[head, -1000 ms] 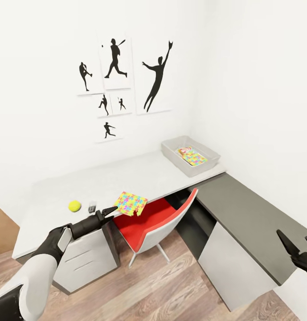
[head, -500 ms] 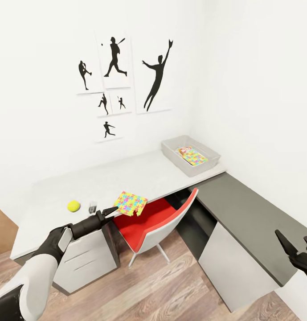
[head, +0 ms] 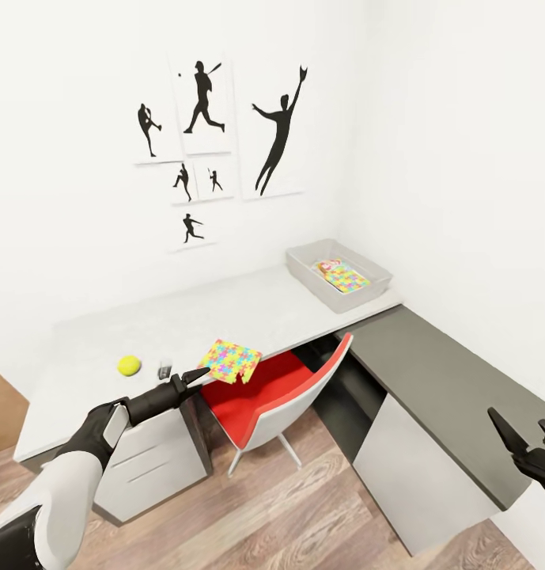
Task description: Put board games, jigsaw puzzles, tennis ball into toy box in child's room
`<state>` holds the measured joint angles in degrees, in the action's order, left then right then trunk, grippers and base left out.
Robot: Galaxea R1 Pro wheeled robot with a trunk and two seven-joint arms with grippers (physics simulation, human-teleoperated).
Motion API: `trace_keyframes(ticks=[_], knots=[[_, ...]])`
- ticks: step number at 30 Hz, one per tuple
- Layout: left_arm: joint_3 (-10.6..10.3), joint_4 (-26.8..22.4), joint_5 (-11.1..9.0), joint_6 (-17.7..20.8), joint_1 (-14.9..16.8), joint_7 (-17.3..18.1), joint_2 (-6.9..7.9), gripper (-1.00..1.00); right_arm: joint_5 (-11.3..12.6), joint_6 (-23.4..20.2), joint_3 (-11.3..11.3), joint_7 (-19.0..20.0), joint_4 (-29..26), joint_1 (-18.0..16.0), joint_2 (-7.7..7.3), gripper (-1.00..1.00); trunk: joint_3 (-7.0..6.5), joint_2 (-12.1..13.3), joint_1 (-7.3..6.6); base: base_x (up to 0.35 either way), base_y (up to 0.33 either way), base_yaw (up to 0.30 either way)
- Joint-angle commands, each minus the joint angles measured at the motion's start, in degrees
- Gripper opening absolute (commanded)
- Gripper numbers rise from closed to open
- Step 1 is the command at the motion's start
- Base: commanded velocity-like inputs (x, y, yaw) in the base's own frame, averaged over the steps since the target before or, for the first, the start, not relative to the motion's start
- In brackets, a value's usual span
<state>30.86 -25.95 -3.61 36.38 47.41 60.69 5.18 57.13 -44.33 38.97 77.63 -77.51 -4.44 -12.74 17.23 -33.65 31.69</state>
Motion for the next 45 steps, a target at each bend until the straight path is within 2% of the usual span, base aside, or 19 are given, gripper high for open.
trace_keyframes(ticks=[1, 9, 24, 34, 39, 45], knots=[[0.16, 0.02, -0.08, 0.44, 0.05, 0.13, 0.00, 1.00, 0.18, -0.49, 0.01, 0.05, -0.01, -0.04, -0.01, 1.00, 0.23, -0.49, 0.24, 0.000, 0.000, -0.046], [0.16, 0.02, -0.08, 0.44, 0.05, 0.13, 0.00, 1.00, 0.18, -0.50, 0.04, 0.15, -0.01, -0.04, -0.01, 1.00, 1.21, -3.70, 2.00, 0.000, 0.000, -0.089], [0.16, 0.02, -0.14, 0.44, 0.05, 0.17, 0.07, 1.00, 0.17, -0.50, 0.04, 0.24, -0.45, -0.04, -0.01, 1.00, 3.84, -9.72, 5.29, 0.000, 0.000, -0.005], [0.16, 0.02, -0.18, 0.68, 0.05, 0.76, 0.16, 1.00, 0.18, -0.50, -0.03, 0.32, -1.52, -0.04, 0.05, 1.00, 3.15, -9.72, 5.29, 0.000, 0.000, -0.087], [0.16, -0.04, -0.17, 3.54, 0.05, 0.93, 0.18, 1.00, 0.18, -0.50, 0.03, 0.33, -1.73, -0.04, 0.52, 1.00, 2.71, -9.72, 5.29, 0.000, 0.000, -0.116], [0.16, -0.14, -0.17, 4.32, 0.05, 1.00, 0.18, 1.00, 0.18, -0.50, -0.01, 0.33, -1.84, -0.04, 0.68, 1.00, 2.19, -9.72, 5.29, 0.000, 0.000, -0.117]])
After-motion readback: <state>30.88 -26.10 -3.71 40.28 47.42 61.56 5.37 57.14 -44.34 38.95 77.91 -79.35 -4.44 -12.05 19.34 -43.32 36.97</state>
